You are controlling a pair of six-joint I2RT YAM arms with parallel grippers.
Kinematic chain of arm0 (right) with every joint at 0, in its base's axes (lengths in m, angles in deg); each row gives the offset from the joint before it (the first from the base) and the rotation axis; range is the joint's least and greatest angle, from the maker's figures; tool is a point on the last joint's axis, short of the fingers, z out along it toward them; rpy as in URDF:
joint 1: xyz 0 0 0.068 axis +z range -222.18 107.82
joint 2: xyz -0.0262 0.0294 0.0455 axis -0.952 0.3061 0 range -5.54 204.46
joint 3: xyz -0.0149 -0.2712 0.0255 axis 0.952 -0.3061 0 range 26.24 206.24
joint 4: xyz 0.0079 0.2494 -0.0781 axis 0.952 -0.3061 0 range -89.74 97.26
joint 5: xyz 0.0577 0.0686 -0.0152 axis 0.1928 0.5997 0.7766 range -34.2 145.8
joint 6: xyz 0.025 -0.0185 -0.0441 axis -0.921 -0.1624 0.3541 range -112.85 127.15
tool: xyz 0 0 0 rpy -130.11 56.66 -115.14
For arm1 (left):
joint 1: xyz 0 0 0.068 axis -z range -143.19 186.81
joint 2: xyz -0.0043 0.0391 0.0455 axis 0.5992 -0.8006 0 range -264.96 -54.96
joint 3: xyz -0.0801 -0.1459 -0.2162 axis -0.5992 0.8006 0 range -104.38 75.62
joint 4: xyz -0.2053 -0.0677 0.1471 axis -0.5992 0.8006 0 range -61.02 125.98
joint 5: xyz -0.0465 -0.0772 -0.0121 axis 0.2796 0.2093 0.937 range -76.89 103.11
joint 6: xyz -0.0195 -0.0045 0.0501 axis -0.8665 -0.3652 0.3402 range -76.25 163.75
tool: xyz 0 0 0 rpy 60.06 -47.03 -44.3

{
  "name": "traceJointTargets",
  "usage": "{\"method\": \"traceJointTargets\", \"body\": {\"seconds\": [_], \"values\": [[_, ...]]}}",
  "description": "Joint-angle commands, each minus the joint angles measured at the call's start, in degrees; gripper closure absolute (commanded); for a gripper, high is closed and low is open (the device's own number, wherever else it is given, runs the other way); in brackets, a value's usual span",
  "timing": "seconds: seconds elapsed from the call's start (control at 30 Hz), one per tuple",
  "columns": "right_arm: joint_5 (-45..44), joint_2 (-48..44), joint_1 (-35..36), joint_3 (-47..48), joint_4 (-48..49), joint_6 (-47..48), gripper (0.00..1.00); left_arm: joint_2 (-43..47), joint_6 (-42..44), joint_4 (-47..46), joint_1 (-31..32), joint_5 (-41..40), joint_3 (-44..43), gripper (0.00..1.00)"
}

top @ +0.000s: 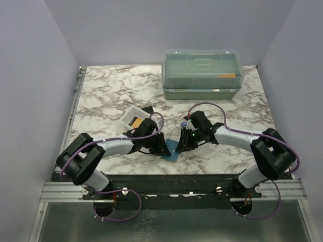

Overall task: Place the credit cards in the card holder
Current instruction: Close the card holder at the center of the board.

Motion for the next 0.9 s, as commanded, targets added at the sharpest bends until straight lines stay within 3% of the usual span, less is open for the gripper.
{"method": "traceJointTargets", "body": {"seconds": [0.0, 0.07, 0.3, 0.5, 0.87], "values": [[1.41, -2.45, -0.17, -0.99, -0.6, -0.2, 0.75, -0.65, -0.84, -2.3, 0.41, -1.02, 1.62, 0.85], [1.69, -3.0, -0.18, -1.34, -0.56, -0.26, 0.76, -0.71, -1.03, -2.55, 0.45, -1.12, 1.86, 0.85], [2.01, -2.81, -0.16, -1.46, 0.12, -0.1, 0.99, -0.71, -1.29, -2.6, 0.58, -1.38, 1.85, 0.85], [0.57, -4.07, -0.16, -1.42, -0.07, -0.23, 1.0, -2.15, -1.6, -2.66, 1.36, -2.53, 1.64, 0.85], [5.81, -3.96, -0.16, -2.33, 2.93, 1.4, 1.0, -2.31, -3.18, -2.65, 2.71, -5.82, 1.59, 0.87]]}}
